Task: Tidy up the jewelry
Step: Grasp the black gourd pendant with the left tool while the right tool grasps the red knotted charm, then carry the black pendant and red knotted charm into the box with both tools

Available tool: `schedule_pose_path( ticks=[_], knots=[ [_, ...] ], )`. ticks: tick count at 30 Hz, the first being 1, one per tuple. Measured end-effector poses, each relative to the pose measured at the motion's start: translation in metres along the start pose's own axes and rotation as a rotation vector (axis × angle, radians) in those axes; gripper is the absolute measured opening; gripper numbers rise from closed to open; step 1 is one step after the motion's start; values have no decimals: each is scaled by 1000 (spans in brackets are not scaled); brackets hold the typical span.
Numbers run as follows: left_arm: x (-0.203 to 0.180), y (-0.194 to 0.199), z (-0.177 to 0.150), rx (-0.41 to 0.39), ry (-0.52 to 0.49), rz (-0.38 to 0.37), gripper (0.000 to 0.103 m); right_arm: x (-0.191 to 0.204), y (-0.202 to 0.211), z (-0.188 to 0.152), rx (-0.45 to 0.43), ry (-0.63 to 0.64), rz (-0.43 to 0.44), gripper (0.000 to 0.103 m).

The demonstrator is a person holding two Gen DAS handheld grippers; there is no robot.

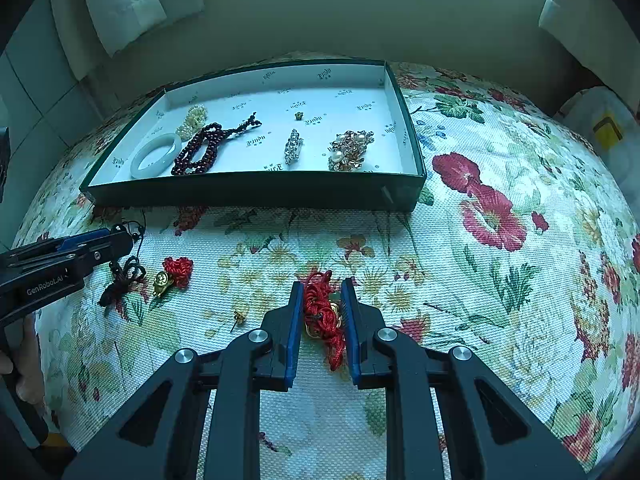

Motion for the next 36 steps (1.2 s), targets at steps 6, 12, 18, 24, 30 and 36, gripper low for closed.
schedule_pose_path(
  ticks=[6,12,18,24,30,36],
  knots=[
    [1,-1,1,-3,-16,3,18,0,-2,-1,4,-6,5,19],
    [2,-1,-1,-1,-22,-4,17,-1,-2,-1,4,-4,4,19],
    [2,1,-2,1,-26,-4,17,0,-2,0,4,-3,4,19],
    [3,5,-3,-4,-31,-4,17,1,0,0,0,-3,5,19],
    [3,19,-3,-24,-39,-14,16,2,6,4,-14,-1,5,19],
    [1,32,-1,-45,-44,-27,17,4,11,7,-25,0,5,19]
  ],
)
Point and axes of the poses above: each gripper's, at about its wrist camera, not at the fingertips, and y roughly against the way its jaws point, x to its left, z to its top, the point moved 5 cm from there along -y, roughly the way its jaws point, and after that the axes turned 7 degrees about y, right-handed, at the moved point
